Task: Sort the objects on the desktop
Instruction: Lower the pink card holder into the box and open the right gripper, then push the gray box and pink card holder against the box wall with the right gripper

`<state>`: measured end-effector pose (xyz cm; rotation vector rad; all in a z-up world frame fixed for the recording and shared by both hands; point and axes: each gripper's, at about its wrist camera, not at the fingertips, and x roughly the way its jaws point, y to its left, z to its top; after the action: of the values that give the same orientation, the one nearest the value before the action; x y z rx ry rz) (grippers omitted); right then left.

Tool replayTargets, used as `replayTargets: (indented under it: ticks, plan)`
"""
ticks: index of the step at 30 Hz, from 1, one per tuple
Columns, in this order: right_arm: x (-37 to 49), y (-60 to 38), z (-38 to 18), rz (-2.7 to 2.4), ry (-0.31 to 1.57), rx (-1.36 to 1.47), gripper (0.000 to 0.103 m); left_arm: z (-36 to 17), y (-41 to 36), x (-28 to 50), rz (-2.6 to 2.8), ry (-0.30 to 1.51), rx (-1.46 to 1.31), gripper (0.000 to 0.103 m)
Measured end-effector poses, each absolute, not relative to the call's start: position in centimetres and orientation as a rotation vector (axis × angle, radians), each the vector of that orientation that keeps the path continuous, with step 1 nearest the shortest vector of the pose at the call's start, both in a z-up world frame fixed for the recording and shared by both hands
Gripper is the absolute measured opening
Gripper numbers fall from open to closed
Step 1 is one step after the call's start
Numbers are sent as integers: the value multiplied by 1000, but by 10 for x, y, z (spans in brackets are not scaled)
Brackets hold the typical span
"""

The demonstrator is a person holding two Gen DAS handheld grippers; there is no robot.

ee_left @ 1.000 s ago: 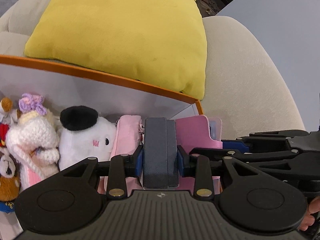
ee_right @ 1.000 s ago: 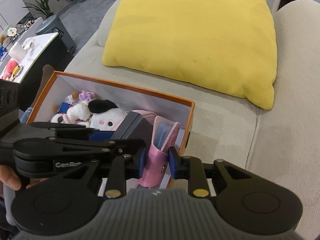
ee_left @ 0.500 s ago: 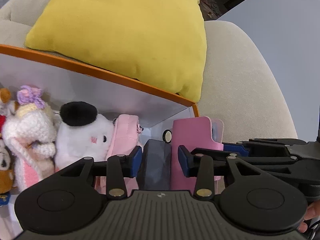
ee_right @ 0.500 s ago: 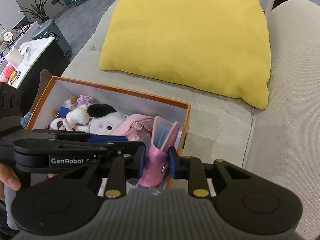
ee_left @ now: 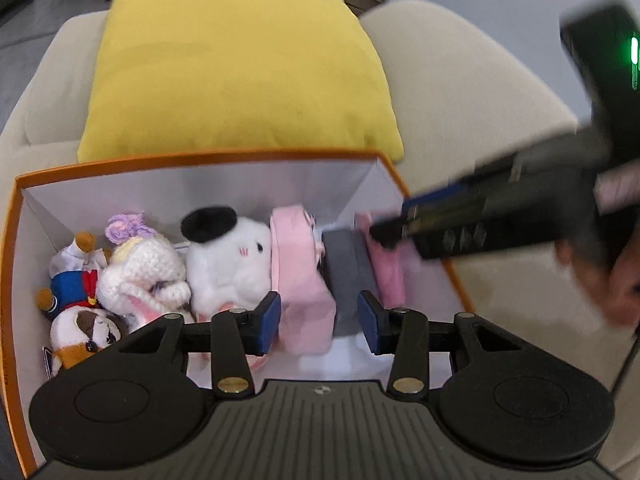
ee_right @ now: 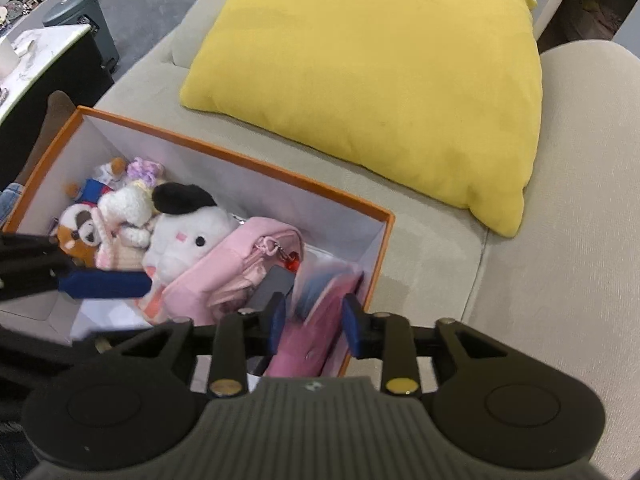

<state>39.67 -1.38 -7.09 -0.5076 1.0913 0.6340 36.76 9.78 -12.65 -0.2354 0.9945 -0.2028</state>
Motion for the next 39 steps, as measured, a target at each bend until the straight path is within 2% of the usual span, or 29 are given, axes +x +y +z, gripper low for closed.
replayTargets:
  ticks: [3,10,12,13,14,18,20,25,33,36,39]
  plan:
    - [387,-13,-61,642,1053,-549,42,-134,93,364,-239,1005,-212,36]
    - [355,-17,-65,708,1081,-625,39,-139,97,358,-259,971,-178,32]
    - [351,-15,-76,689,1078,-648,31,-139,99,358,-260,964,-182,31]
    - [352,-14,-82,666,1070,-660,20,-138,100,358,-258,962,-186,30]
    - [353,-12,-85,644,1064,-666,14,-138,101,358,-257,959,-189,30]
    - [365,-5,-89,616,1041,-661,11,-139,101,362,-262,950,-189,27]
    - [372,-1,-93,579,1020,-692,4,-142,100,365,-262,947,-193,26]
    - [387,0,-104,567,1022,-681,6,-141,100,367,-304,935,-228,26]
    - [364,-15,-80,678,1086,-630,7,-142,100,362,-304,935,-203,25]
    - [349,-15,-90,728,1164,-638,7,-142,99,362,-298,937,-198,25]
    - [340,-8,-108,724,1163,-694,7,-143,96,360,-296,933,-183,25]
